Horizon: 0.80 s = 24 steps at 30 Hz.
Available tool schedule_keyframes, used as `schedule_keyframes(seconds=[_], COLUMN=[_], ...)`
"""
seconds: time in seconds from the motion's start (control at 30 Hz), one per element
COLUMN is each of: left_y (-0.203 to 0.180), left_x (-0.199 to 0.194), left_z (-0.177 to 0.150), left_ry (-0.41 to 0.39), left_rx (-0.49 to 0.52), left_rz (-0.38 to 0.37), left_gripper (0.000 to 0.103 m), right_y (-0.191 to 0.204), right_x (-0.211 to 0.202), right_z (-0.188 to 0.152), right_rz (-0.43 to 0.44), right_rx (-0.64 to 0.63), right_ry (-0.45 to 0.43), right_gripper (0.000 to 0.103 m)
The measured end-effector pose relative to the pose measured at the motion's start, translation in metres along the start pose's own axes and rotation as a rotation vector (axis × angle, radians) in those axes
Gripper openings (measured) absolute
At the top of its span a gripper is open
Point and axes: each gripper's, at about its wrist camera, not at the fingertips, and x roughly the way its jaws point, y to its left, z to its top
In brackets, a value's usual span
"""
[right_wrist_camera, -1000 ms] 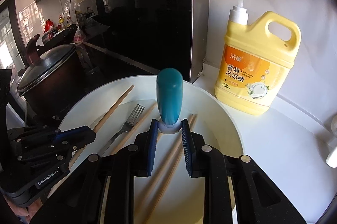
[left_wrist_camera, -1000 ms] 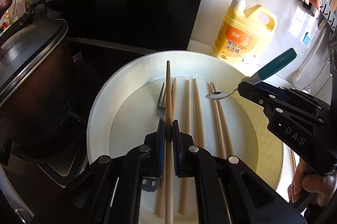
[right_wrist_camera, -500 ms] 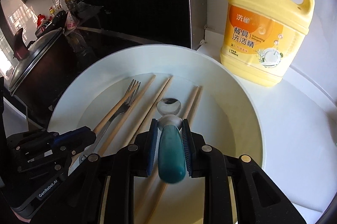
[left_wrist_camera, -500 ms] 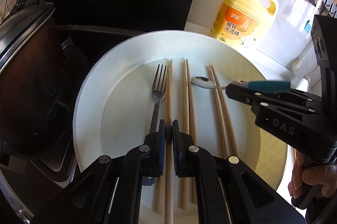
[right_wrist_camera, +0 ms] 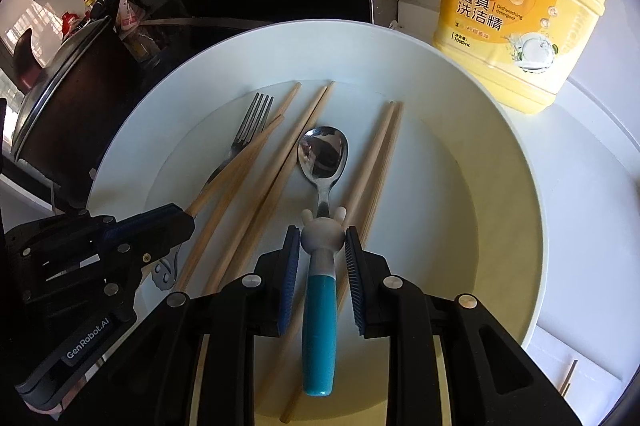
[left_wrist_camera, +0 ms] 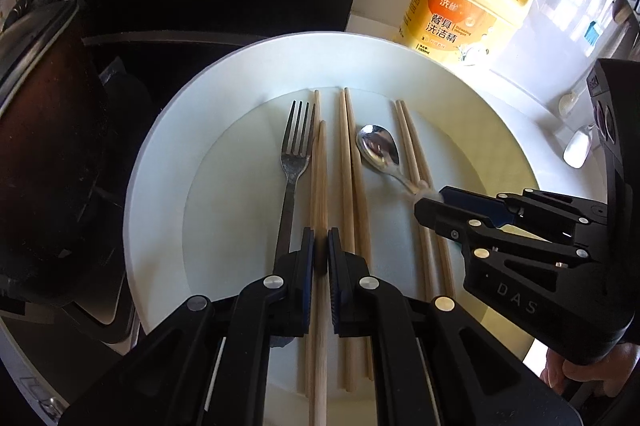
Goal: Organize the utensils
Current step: 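Lower the spoon into the basin and open the right tool while the left releases its chopstick, then withdraw both open tools from the basin back over the last two chopsticks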
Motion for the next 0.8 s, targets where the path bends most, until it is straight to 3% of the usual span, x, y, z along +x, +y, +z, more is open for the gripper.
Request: schedule_keyframes(seconds=[0.17,0.27,0.33,0.37,0.67,0.8], left_y=[0.003,0.004,0.004,0.005,-0.012,-0.031], left_x=[-0.006,-0.019,-0.030,-0.035,-0.068,-0.079], left_z=[-0.001,-0.004,-0.007,-0.009,-0.032,-0.049], left_ry=[0.003,-0.026,-0.053,-0.069,-0.117,-0.139], left_rx=[-0.027,-0.028,-0.030,-0.034,-0.012,0.047], left_rz=[0.006,0.027,0.059,0.071,0.135,0.154], left_gripper=[0.013,0.035,0.066,0.070,0.091,0.094], right_y=[-0.001,-0.003,-0.005,-0.006,-0.020,-0.038], right_x=[-0.013,-0.028,-0.040,-0.045,-0.102,-0.122], right_z=[-0.005,-0.010,-0.014,-0.017,-0.061,-0.098], right_rz=[0.000,-0.008,-0.005,-0.002,-0.006,-0.034], right_rx=[-0.006,-0.002,0.011,0.016,0.085,0.155], right_ry=[-0.029,-0.070,-0.100,-0.114,-0.221,-0.239], right_gripper=[0.026,0.032,0.043,0.045,0.064,0.065])
